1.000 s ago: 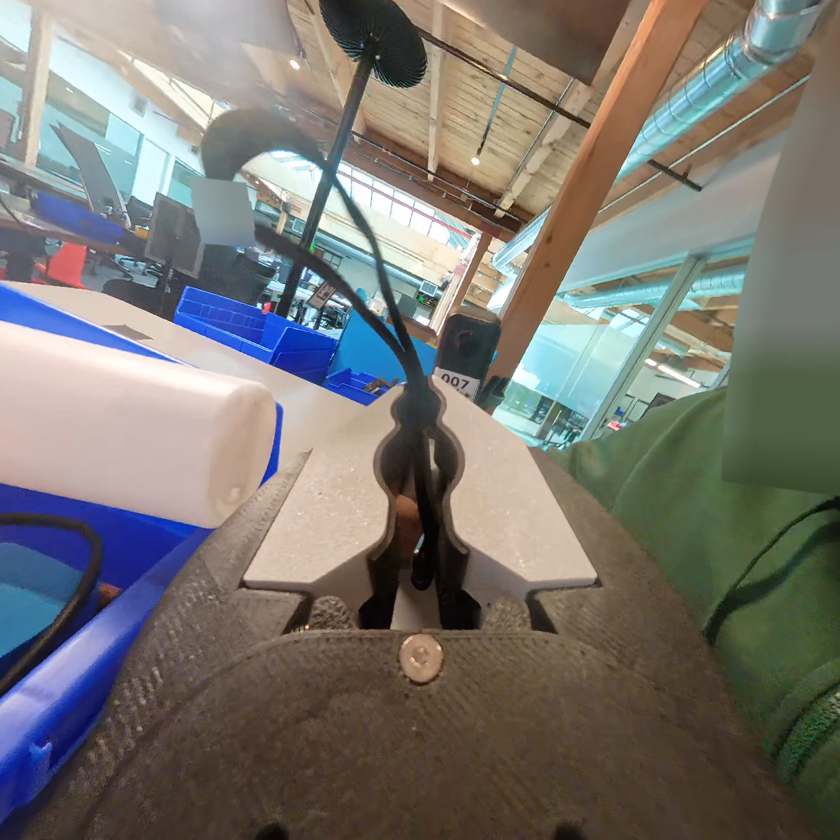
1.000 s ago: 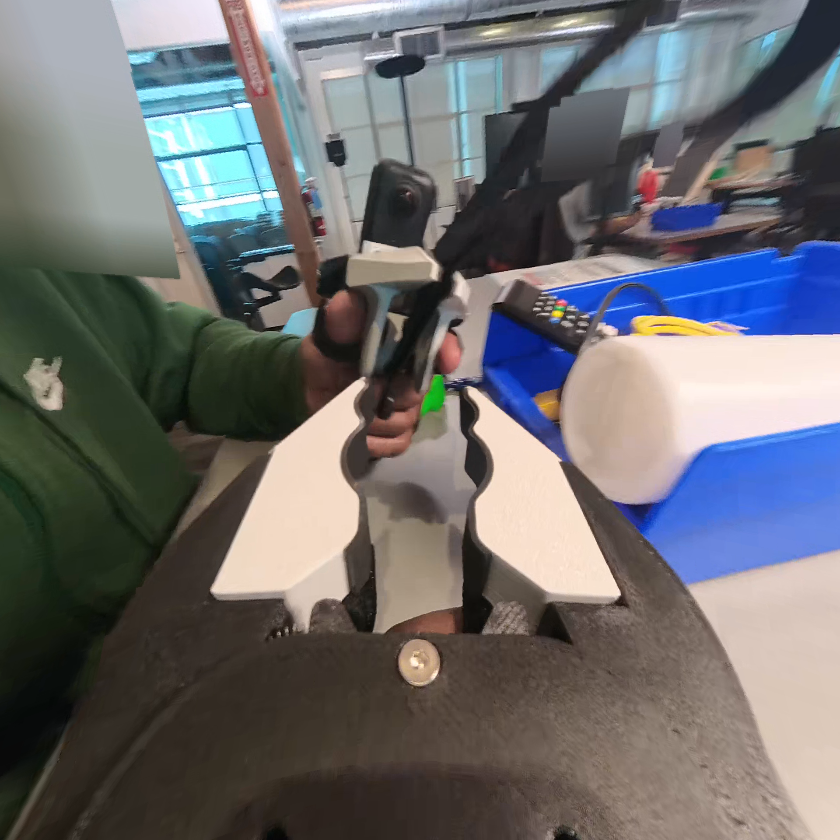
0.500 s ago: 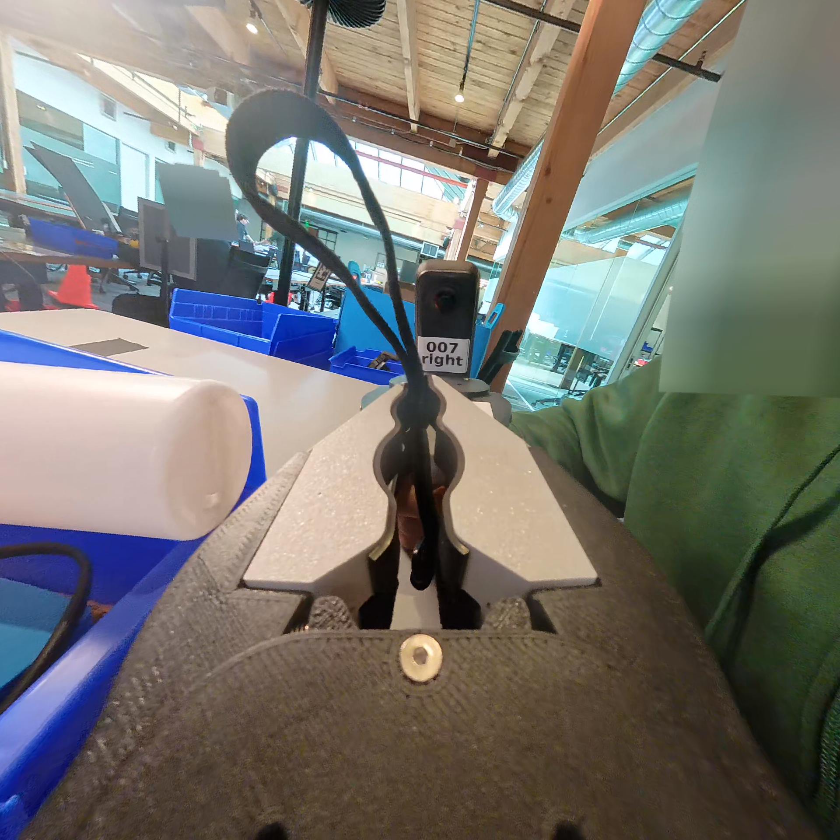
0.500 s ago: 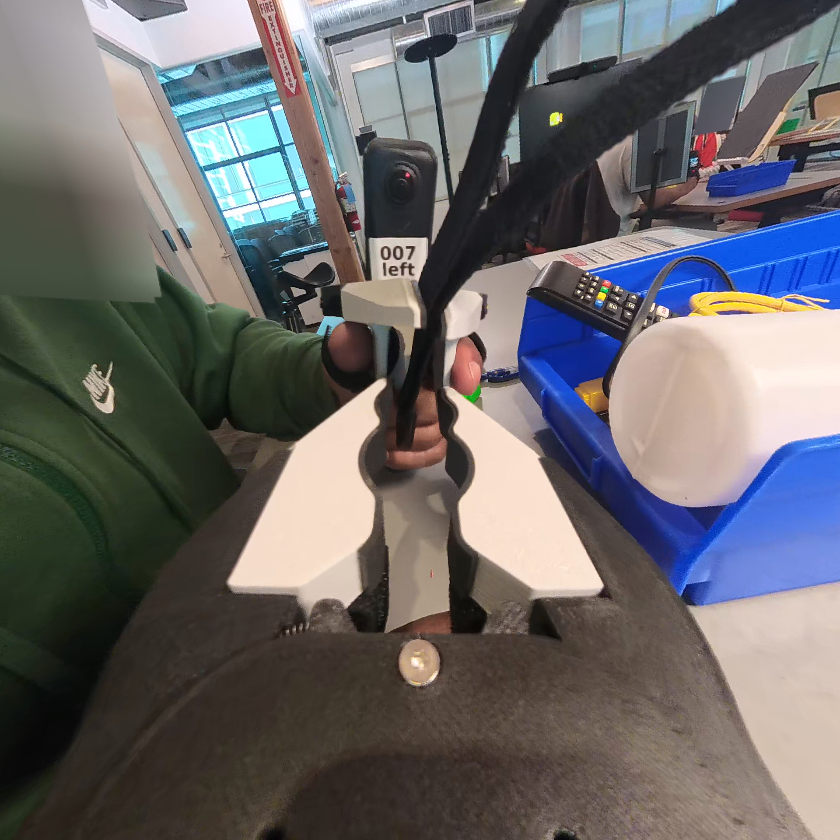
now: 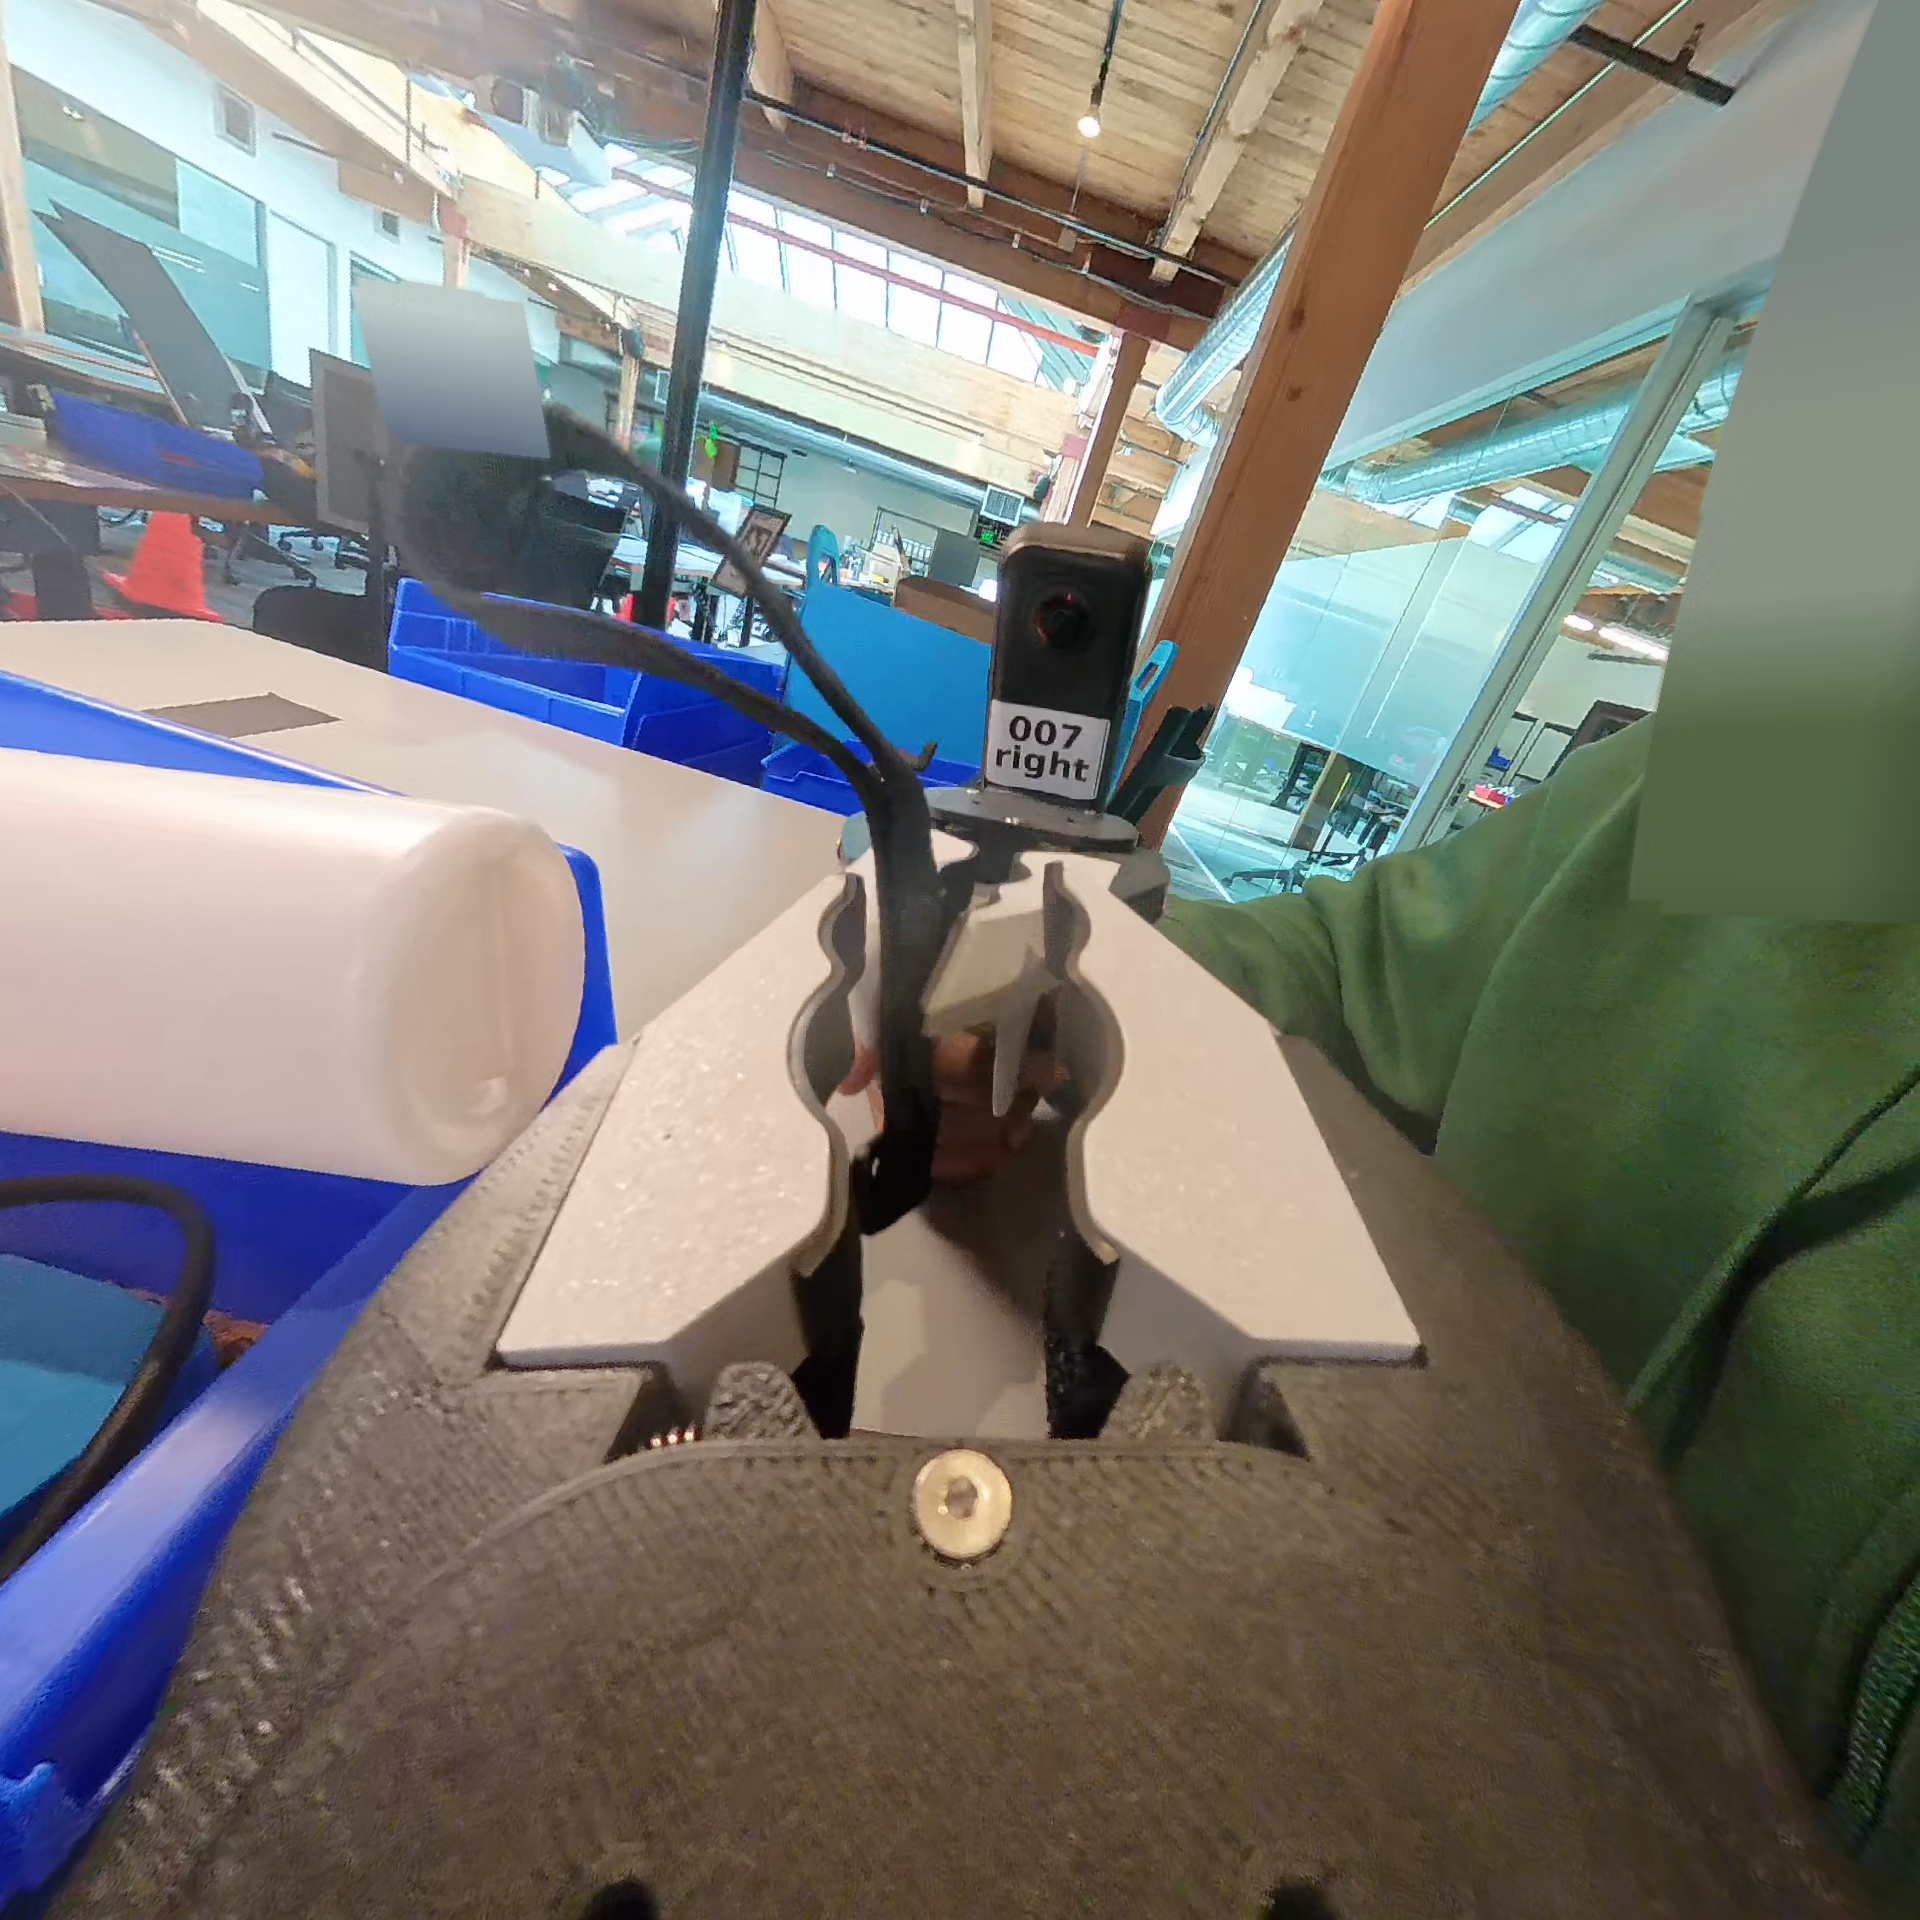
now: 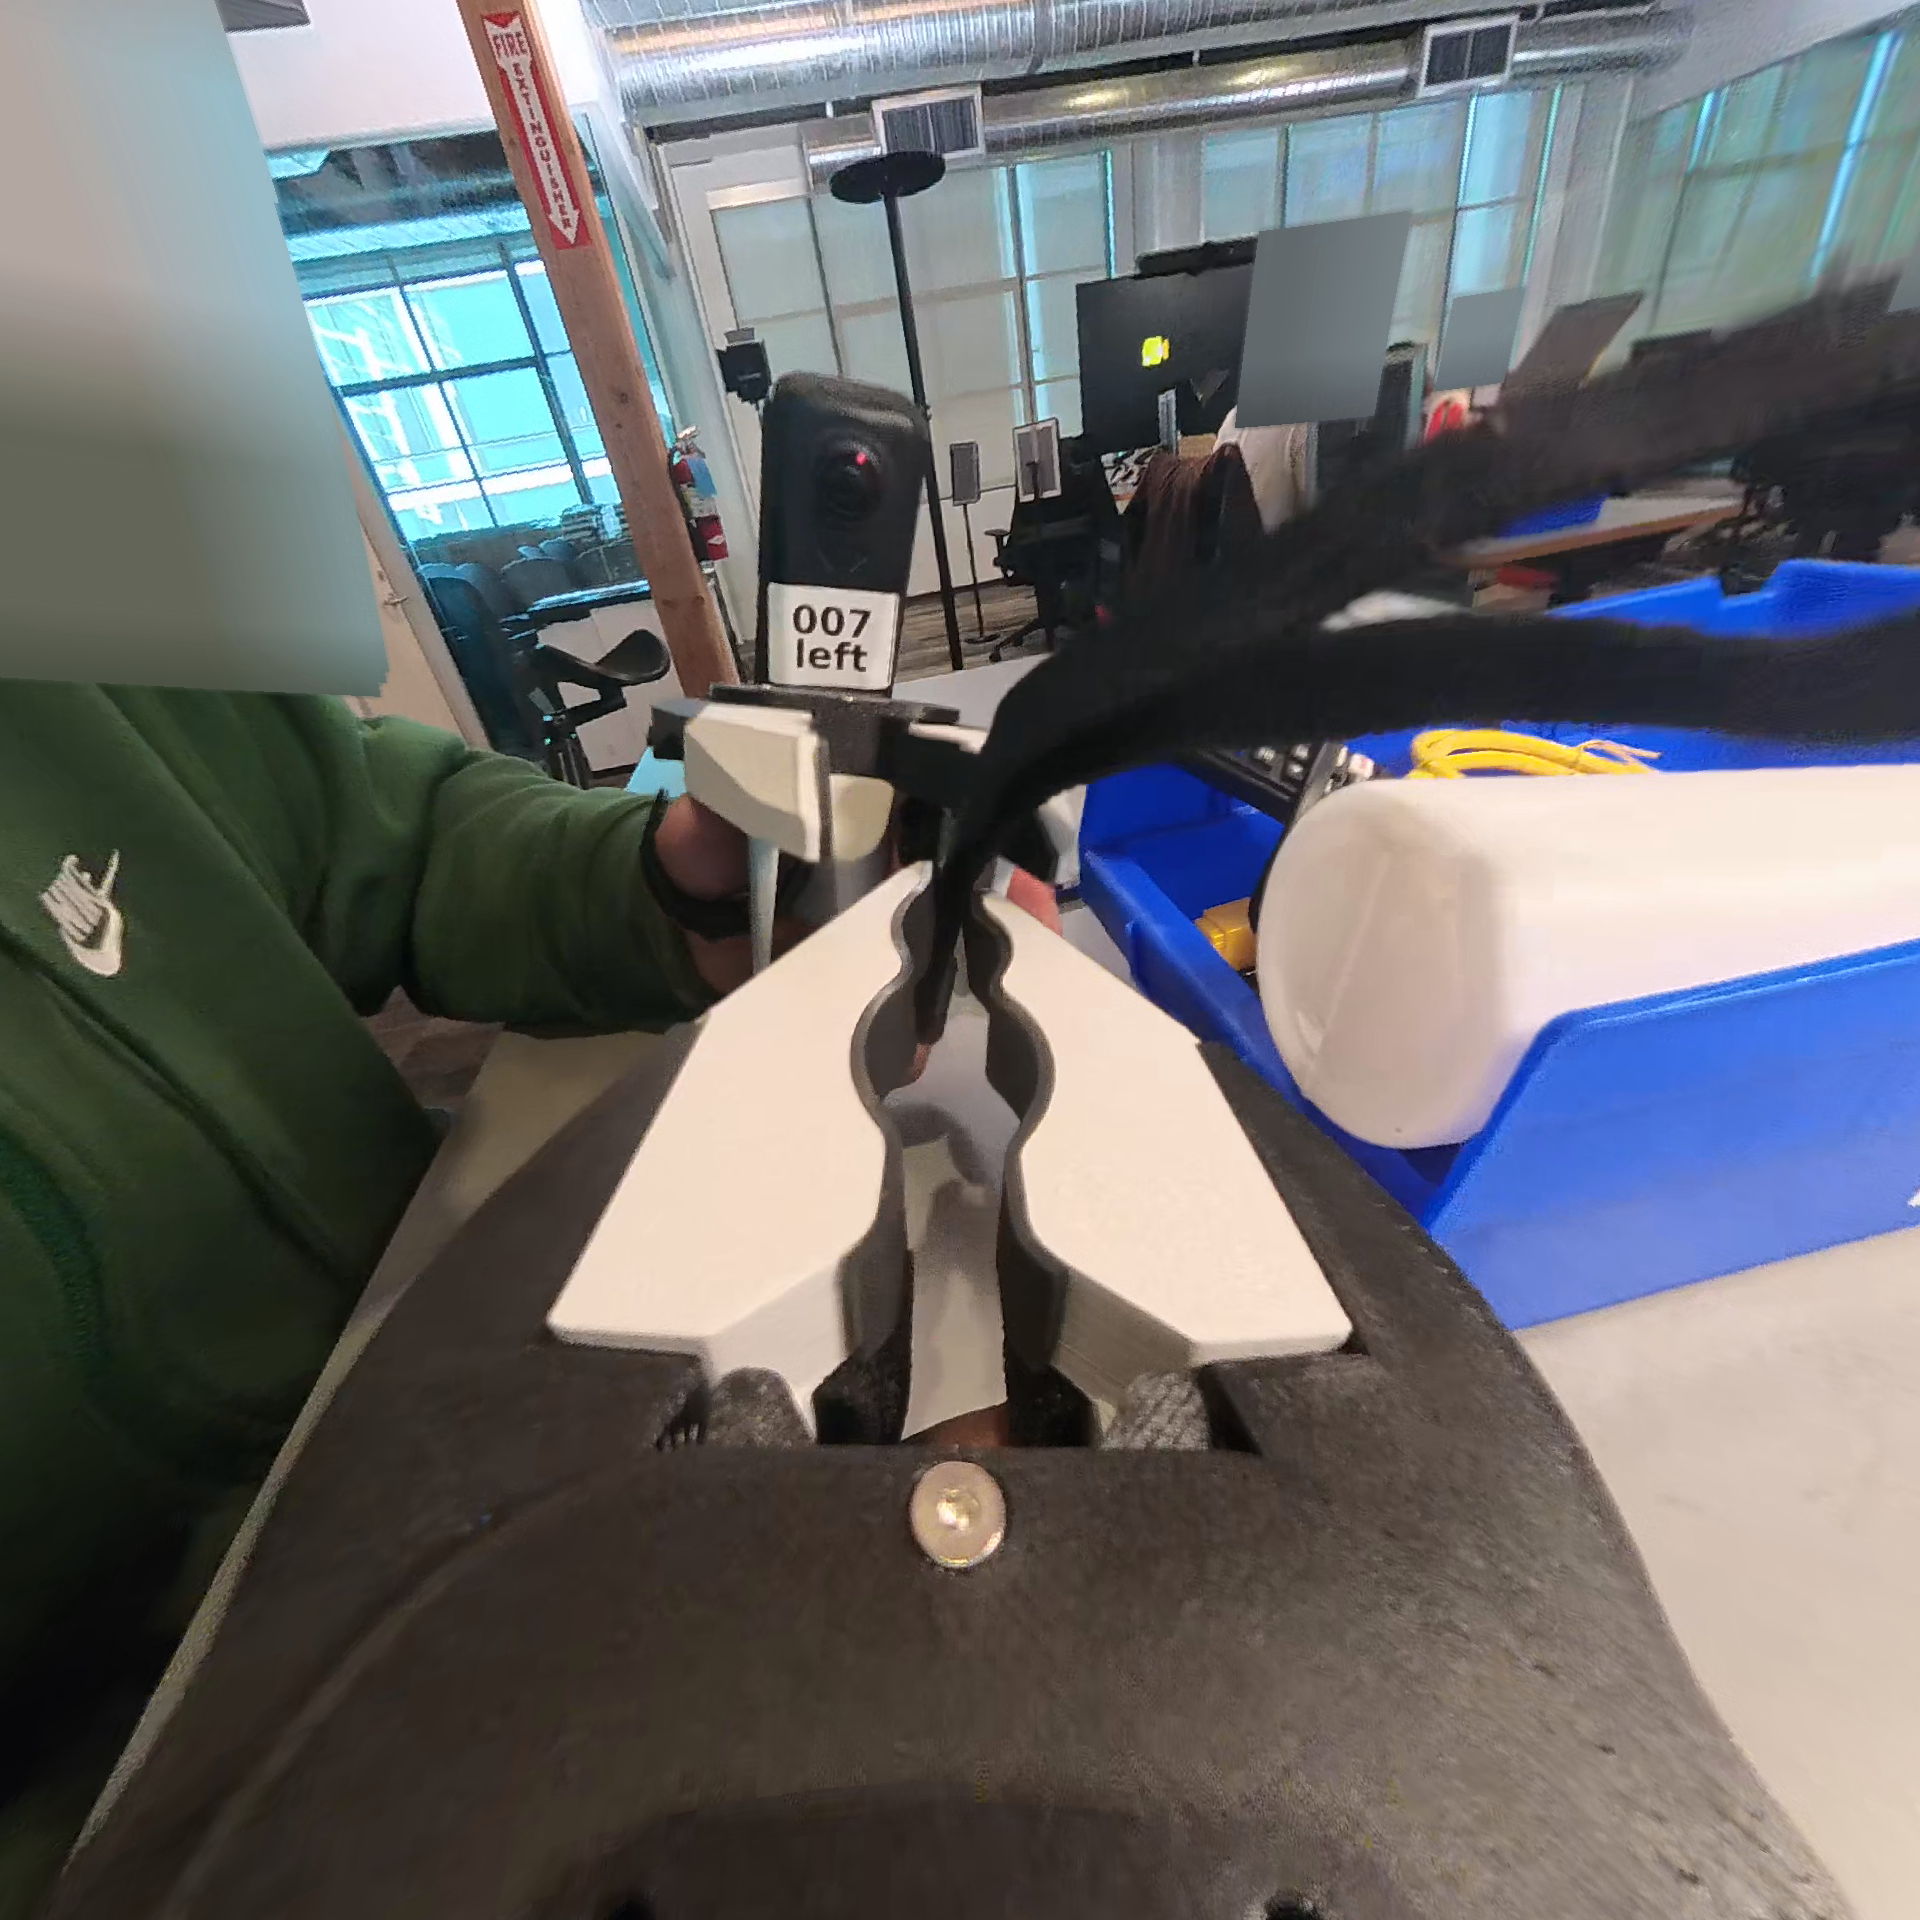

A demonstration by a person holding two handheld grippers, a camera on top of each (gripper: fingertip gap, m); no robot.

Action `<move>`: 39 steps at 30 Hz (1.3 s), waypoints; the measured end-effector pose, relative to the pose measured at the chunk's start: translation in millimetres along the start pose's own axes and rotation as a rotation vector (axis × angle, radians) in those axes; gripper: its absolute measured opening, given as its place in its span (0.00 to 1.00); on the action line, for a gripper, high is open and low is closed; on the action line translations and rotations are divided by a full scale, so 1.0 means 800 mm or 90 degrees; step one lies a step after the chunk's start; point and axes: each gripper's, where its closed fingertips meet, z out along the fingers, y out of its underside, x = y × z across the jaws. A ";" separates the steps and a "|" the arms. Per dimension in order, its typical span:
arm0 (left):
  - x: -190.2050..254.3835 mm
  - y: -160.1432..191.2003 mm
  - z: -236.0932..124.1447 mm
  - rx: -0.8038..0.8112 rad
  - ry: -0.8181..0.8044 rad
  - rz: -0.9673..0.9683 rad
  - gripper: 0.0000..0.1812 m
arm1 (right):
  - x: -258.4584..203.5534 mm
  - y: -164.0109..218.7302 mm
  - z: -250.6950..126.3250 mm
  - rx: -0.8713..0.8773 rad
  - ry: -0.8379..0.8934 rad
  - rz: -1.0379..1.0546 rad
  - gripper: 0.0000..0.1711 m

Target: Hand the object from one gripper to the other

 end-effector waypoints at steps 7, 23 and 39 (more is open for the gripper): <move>-0.007 0.001 -0.002 -0.015 -0.023 0.010 0.19 | 0.008 -0.018 -0.010 0.037 0.015 -0.005 0.03; -0.024 0.023 -0.002 -0.085 -0.063 -0.001 0.17 | 0.014 -0.027 -0.015 0.057 0.020 -0.002 0.03; -0.015 0.027 -0.001 -0.092 -0.041 0.015 0.03 | 0.019 -0.019 -0.012 0.043 0.035 -0.009 0.08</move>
